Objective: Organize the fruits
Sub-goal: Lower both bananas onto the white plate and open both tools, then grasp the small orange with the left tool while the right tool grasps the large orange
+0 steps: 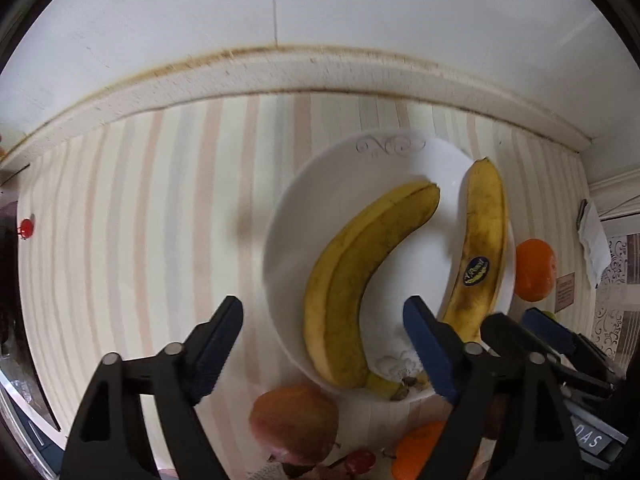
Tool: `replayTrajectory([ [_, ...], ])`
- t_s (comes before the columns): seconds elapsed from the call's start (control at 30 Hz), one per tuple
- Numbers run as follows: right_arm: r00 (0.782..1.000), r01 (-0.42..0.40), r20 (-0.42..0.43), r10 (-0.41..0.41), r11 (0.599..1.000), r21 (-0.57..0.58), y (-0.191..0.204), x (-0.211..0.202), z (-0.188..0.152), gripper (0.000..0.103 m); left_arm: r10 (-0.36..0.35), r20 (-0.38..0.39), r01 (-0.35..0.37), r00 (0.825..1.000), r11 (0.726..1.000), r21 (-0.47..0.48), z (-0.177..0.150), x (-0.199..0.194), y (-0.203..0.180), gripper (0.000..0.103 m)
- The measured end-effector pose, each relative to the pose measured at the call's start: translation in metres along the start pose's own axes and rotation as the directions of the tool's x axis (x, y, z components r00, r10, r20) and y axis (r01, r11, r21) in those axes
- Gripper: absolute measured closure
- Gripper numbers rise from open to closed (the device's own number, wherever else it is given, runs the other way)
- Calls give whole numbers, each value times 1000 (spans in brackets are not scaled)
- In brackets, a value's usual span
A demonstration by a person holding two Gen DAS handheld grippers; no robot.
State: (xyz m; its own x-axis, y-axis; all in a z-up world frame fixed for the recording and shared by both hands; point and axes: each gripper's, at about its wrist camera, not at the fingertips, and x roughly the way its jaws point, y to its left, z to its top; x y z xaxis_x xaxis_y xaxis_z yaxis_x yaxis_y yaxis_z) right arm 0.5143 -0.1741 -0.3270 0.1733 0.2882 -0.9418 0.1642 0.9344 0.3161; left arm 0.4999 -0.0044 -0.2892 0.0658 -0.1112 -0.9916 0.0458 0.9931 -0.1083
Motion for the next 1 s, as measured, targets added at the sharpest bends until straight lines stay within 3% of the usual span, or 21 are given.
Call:
replayTrajectory([
  [0.2, 998, 54, 19, -52, 993, -109, 18, -24, -13, 12, 19, 73, -20, 997, 1000, 9, -25, -44, 6, 20],
  [0.6, 988, 70, 153, -36, 973, -221, 34, -118, -73, 12, 22, 228, -27, 974, 999, 19, -83, -130, -11, 20],
  [1.0, 948, 35, 315, 39, 974, -226, 42, -218, -127, 12, 7, 344, -13, 939, 1000, 15, -135, -194, -19, 20],
])
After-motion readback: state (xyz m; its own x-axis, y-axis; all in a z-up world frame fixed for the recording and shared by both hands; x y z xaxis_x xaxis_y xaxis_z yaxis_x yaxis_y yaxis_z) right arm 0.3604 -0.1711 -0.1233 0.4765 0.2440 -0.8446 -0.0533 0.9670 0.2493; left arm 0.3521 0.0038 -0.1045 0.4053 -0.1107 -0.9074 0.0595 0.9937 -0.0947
